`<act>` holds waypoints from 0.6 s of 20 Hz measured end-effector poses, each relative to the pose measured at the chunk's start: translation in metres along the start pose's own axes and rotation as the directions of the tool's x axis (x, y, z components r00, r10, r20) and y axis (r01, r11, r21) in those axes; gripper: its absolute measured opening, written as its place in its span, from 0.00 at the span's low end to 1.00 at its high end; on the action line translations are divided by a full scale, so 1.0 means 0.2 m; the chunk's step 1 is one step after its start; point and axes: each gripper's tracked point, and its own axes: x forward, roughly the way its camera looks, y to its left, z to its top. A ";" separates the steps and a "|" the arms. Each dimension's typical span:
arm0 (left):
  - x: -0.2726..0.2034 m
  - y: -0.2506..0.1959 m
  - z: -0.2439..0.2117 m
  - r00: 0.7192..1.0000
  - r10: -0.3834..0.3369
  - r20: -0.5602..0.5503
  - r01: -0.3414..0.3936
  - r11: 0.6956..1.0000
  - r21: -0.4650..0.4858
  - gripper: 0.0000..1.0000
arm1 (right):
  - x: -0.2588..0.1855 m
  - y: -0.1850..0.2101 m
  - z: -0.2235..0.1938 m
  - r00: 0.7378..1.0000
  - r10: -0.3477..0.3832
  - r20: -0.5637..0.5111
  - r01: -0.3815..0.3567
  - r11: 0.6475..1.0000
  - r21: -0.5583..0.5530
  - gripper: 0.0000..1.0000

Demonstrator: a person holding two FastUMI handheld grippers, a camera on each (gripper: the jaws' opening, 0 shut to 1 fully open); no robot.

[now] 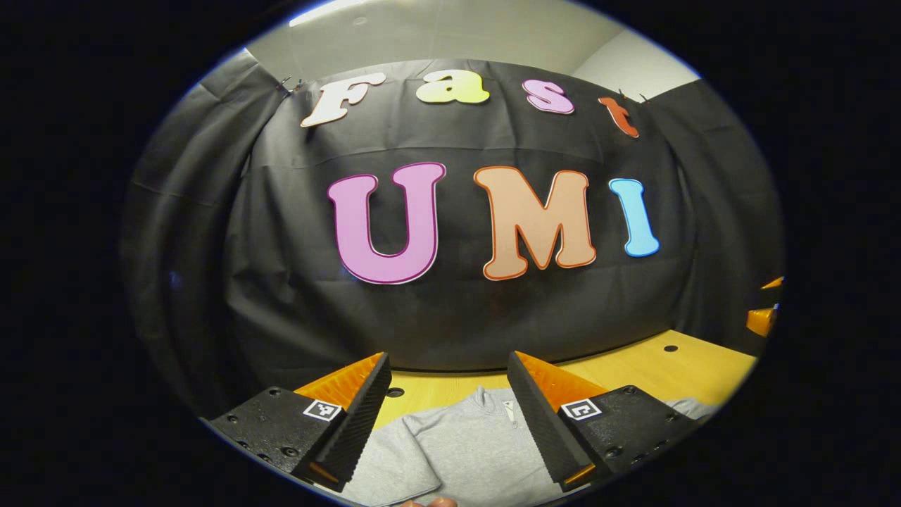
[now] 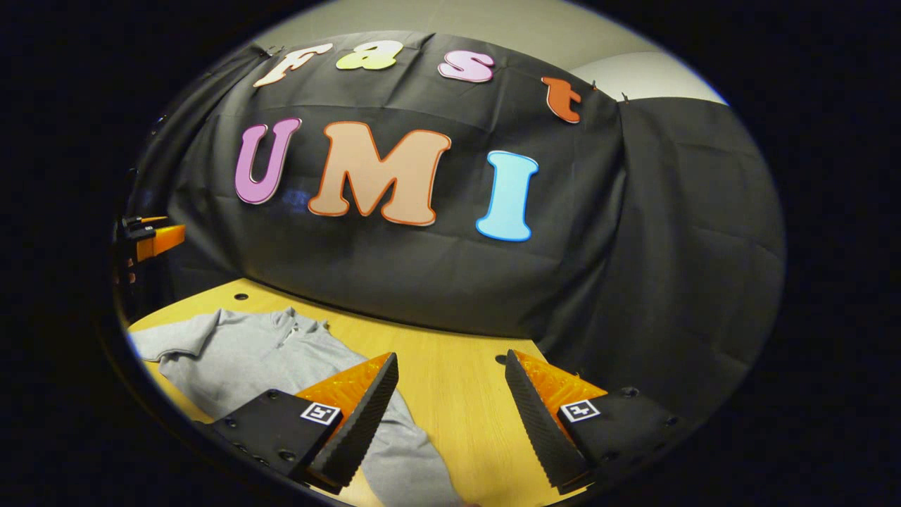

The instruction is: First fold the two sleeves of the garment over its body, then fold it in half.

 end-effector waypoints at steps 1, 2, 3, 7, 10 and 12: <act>0.00 -0.02 0.00 1.000 -0.008 0.000 0.008 1.000 0.002 0.97 | -0.02 -0.03 -0.04 1.000 -0.008 -0.015 0.008 1.000 -0.007 0.98; 0.01 -0.04 0.00 1.000 -0.016 -0.002 0.016 1.000 0.002 0.96 | -0.04 -0.05 -0.08 0.999 -0.014 -0.031 0.014 1.000 -0.016 0.98; 0.02 -0.05 -0.01 1.000 -0.023 -0.004 0.023 1.000 0.000 0.96 | -0.06 -0.08 -0.12 0.999 -0.021 -0.050 0.020 0.999 -0.025 0.98; 0.03 -0.12 -0.02 0.999 -0.047 -0.009 0.047 0.999 -0.003 0.95 | -0.16 -0.14 -0.33 0.989 -0.031 -0.148 0.028 0.999 -0.021 0.97; 0.03 -0.16 -0.03 0.998 -0.061 -0.012 0.061 0.998 -0.002 0.95 | -0.24 -0.16 -0.51 0.971 -0.023 -0.238 0.020 1.000 -0.014 0.98; 0.03 -0.18 -0.03 0.998 -0.061 -0.012 0.061 0.998 -0.010 0.95 | -0.28 -0.17 -0.61 0.956 -0.005 -0.293 0.001 1.000 -0.014 0.98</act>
